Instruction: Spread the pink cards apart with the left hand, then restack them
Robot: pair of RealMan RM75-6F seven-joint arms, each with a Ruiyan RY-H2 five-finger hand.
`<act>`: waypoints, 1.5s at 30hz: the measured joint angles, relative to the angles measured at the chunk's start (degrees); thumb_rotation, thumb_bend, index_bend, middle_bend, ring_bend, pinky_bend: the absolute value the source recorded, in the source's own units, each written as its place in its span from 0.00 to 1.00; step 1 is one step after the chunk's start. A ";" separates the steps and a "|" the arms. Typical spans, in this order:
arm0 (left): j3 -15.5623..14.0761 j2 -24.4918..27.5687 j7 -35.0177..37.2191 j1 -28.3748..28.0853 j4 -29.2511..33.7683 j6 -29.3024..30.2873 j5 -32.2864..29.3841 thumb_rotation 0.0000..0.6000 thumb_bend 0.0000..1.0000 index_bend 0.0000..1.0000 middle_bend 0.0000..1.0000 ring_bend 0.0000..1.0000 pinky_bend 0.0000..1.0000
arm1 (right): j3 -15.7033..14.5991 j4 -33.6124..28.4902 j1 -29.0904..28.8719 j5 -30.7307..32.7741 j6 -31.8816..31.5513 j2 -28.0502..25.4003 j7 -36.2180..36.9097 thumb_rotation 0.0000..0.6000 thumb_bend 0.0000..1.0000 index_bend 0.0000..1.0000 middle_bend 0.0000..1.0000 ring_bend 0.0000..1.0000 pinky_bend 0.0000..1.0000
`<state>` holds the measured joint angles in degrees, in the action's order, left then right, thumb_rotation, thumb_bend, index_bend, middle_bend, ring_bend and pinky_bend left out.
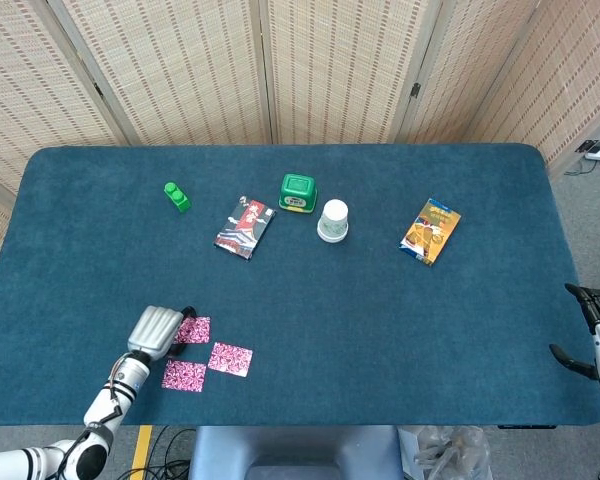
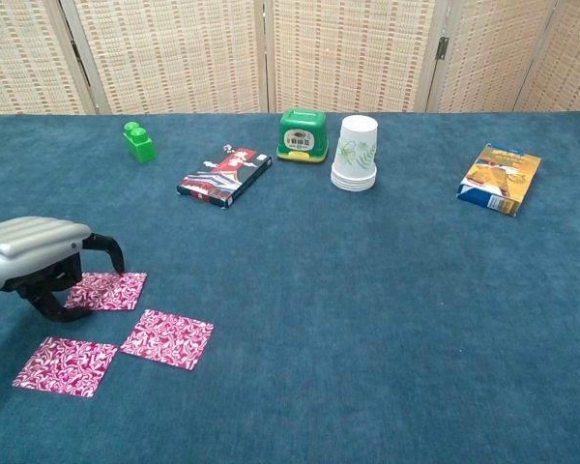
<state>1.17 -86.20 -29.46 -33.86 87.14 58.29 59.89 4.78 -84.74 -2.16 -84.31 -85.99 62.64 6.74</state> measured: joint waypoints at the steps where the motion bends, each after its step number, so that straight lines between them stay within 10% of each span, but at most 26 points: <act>1: -0.01 0.26 0.10 0.05 0.21 0.10 0.25 1.00 0.33 0.37 0.97 0.91 1.00 | 0.01 -0.05 0.01 0.00 -0.04 -0.02 -0.04 1.00 0.22 0.12 0.23 0.20 0.18; 45: -8.16 9.05 -0.39 10.42 11.73 9.11 16.26 1.00 0.33 0.37 0.97 0.91 1.00 | -0.04 0.14 -0.12 -0.64 -0.41 0.05 0.42 1.00 0.22 0.12 0.23 0.21 0.18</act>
<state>-7.00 -77.15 -29.85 -23.44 98.87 67.40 76.14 4.73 -84.60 -2.28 -84.95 -86.40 62.69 7.16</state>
